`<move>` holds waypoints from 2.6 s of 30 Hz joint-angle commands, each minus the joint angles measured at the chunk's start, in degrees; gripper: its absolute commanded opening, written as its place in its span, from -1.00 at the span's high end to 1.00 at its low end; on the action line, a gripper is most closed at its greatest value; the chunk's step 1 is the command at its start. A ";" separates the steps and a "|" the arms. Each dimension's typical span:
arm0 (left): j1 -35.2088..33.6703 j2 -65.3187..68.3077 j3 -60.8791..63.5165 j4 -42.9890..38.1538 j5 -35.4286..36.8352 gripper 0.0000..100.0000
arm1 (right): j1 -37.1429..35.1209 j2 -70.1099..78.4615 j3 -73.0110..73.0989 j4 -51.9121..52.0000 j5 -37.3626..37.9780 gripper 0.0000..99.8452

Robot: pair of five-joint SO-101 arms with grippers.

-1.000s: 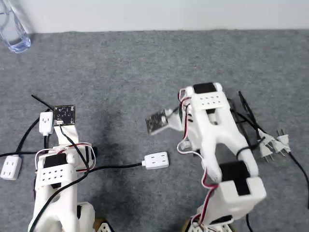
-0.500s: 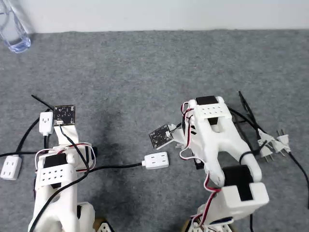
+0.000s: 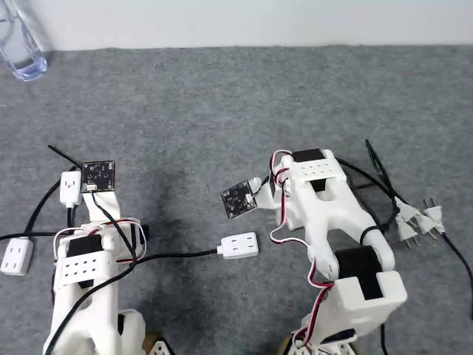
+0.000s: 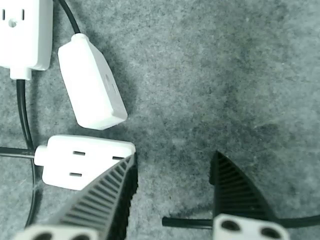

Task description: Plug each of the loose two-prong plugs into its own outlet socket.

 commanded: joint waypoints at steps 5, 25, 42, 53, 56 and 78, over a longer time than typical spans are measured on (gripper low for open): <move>0.44 -1.14 -0.13 -1.49 0.62 0.55 | -0.57 -0.04 -3.34 -3.56 -3.78 0.98; 0.35 -1.14 -0.13 -1.41 0.62 0.55 | -3.03 -9.54 1.58 4.97 -10.99 0.60; 0.35 -1.14 -0.13 -1.49 0.62 0.55 | -1.98 -5.32 4.13 -4.70 -6.33 0.60; 0.35 -1.14 -0.13 -1.49 0.62 0.55 | 0.66 -1.10 4.04 -6.99 -3.87 0.60; 0.35 -1.14 -0.13 -1.49 0.62 0.55 | 1.89 -0.92 4.04 -7.16 -1.85 0.60; 0.35 -1.14 -0.13 -1.49 0.62 0.55 | -1.10 -0.84 4.04 -7.25 -1.76 0.61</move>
